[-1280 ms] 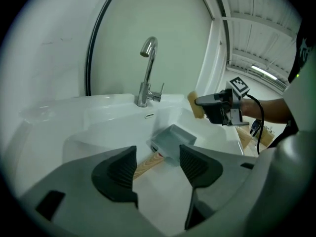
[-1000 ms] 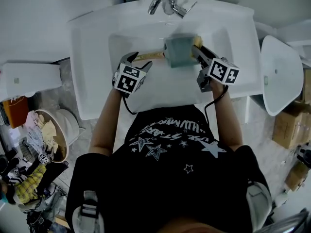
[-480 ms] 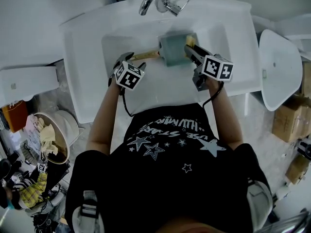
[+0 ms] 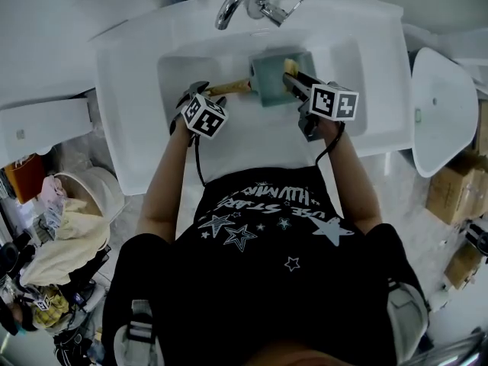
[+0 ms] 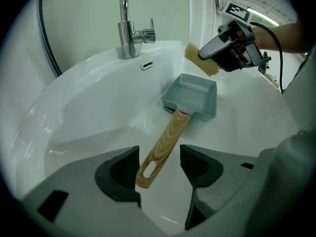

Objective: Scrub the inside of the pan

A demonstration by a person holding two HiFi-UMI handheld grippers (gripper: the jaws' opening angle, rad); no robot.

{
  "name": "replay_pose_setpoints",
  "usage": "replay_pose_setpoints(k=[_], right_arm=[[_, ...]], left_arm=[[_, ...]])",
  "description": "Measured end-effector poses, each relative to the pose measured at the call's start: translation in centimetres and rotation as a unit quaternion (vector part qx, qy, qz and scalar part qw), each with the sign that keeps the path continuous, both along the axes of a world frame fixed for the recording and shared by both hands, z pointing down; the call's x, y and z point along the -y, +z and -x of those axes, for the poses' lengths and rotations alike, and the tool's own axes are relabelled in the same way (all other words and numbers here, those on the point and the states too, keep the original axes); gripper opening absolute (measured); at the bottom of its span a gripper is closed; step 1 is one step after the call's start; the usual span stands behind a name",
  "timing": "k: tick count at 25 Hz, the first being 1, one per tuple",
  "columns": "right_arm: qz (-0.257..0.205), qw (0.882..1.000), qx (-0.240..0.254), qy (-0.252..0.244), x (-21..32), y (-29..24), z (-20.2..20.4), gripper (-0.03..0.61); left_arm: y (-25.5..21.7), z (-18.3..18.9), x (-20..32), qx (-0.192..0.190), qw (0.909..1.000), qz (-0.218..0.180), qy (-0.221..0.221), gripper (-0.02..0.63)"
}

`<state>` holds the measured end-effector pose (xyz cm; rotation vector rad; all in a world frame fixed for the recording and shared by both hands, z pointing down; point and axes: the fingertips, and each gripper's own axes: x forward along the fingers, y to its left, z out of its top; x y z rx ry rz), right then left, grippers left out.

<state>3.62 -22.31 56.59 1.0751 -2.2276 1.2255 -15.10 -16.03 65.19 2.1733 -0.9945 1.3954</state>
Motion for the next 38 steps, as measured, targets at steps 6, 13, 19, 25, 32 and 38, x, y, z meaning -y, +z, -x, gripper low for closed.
replay_pose_setpoints(k=[6,13,19,25,32,38], right_arm=[[0.031,0.999,-0.027,-0.022,0.1,2.5,0.8,0.156],[0.059,0.995,-0.068,-0.047,0.5,5.5,1.8,0.156],[0.096,0.987,-0.119,-0.040,1.0,8.6,2.1,0.156],[0.099,0.983,-0.122,-0.095,1.0,10.2,4.6,0.153],[0.107,0.973,-0.166,-0.116,1.2,11.8,5.5,0.153],[0.124,0.975,-0.148,-0.111,1.6,12.3,6.3,0.149]], left_arm=[[1.2,0.2,0.0,0.043,0.9985,0.009,0.033,0.262],[1.8,0.1,0.4,0.056,0.9975,0.008,0.043,0.238],[1.9,0.0,0.5,0.061,0.9962,0.009,0.062,0.210],[2.0,0.0,0.5,0.066,0.9949,0.009,0.076,0.202],[1.9,0.0,0.4,0.067,0.9949,0.012,0.075,0.201],[2.0,0.0,0.5,0.067,0.9949,0.012,0.075,0.202]])
